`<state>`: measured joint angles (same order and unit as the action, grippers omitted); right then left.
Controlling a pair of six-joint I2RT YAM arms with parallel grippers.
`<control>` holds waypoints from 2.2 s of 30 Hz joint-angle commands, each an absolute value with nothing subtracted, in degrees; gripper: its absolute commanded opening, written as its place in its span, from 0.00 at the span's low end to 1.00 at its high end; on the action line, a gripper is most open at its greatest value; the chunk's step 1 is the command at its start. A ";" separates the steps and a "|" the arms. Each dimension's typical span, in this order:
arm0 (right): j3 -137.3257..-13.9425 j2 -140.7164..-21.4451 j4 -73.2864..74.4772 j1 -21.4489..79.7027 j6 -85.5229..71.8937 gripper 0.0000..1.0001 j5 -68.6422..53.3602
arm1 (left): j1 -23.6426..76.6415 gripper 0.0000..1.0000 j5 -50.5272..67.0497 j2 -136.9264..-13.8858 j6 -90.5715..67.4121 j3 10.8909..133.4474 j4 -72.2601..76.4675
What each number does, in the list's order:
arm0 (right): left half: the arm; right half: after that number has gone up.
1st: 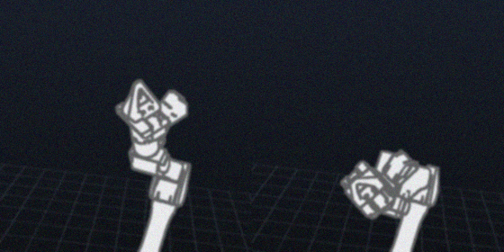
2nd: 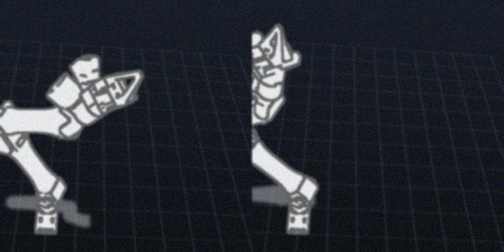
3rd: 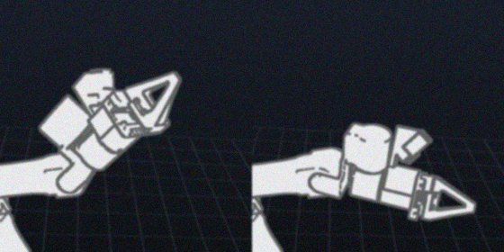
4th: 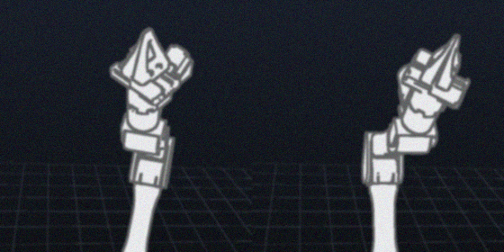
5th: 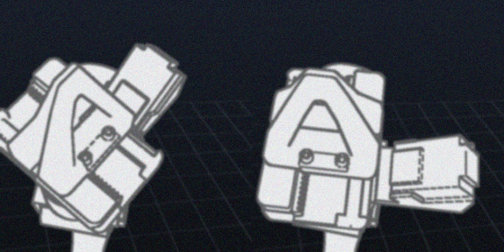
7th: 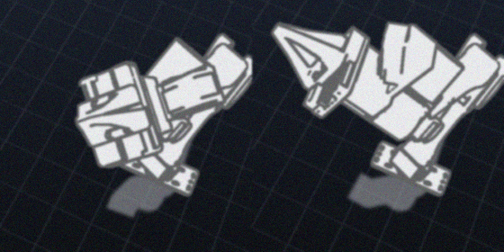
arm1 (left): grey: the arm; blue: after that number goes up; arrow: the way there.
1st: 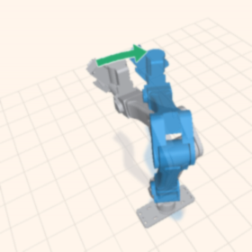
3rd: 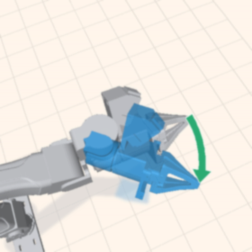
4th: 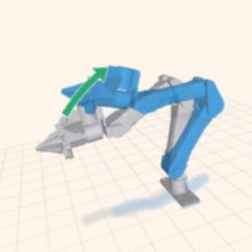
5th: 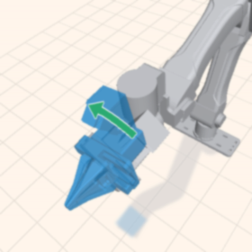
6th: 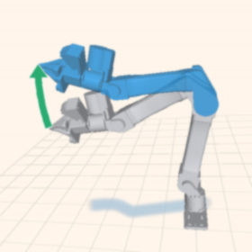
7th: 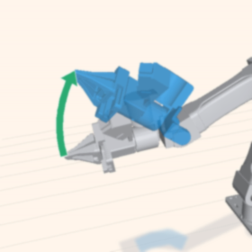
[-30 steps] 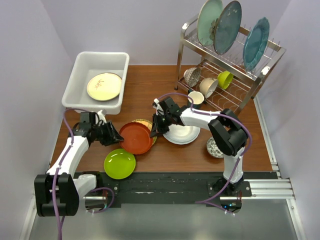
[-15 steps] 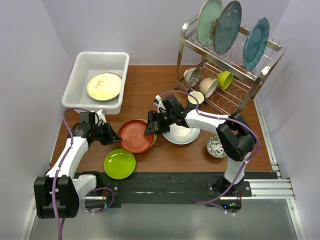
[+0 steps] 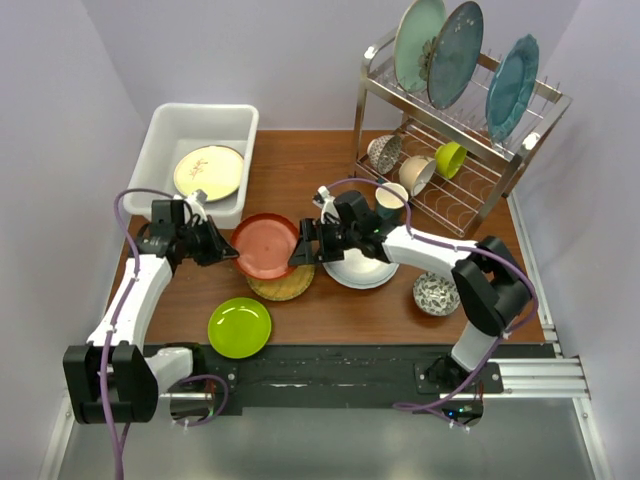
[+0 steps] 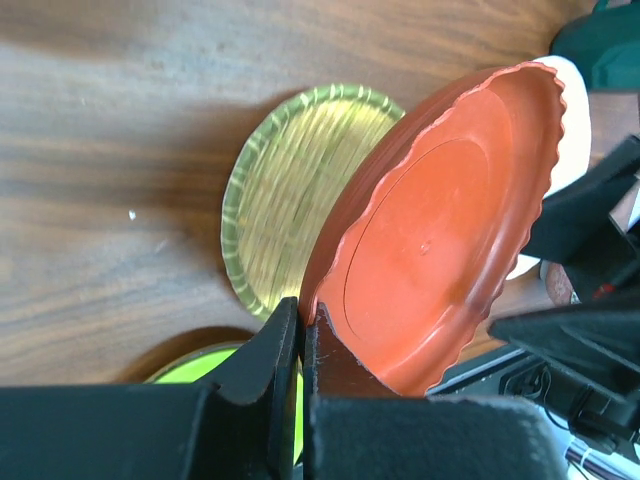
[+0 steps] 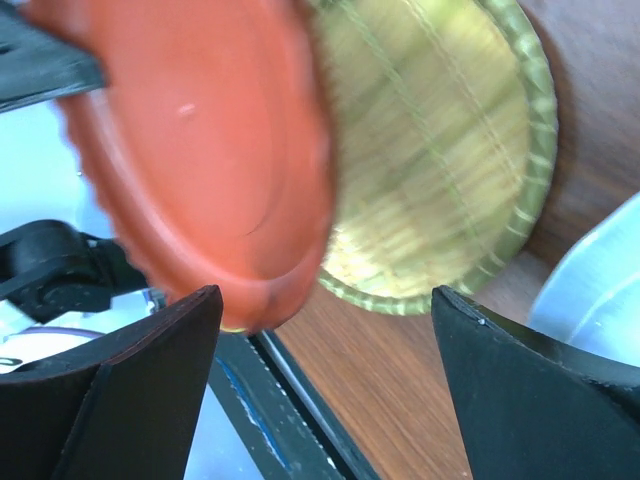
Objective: Place the plates into the plastic bin on the countertop
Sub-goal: Pick up the plate at the center of the board, then place the plate in the plastic bin.
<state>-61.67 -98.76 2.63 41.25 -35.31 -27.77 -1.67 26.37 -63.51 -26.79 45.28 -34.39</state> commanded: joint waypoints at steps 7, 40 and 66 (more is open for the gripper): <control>-57.48 -93.34 -5.10 41.57 -34.63 0.92 -29.88 | -1.41 0.00 24.70 -69.78 -25.05 56.94 -33.84; -58.18 -96.59 -0.26 41.48 -32.08 0.92 -29.88 | -12.13 0.00 25.05 -91.40 -24.96 87.01 -37.88; -59.06 -97.47 2.20 41.48 -30.94 0.91 -29.53 | -16.35 0.00 20.57 -100.20 -32.17 91.49 -33.13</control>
<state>-57.52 -97.25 1.87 41.25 -32.08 -29.56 -15.07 21.58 -101.16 -30.46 88.90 -36.58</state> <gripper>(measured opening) 0.916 0.048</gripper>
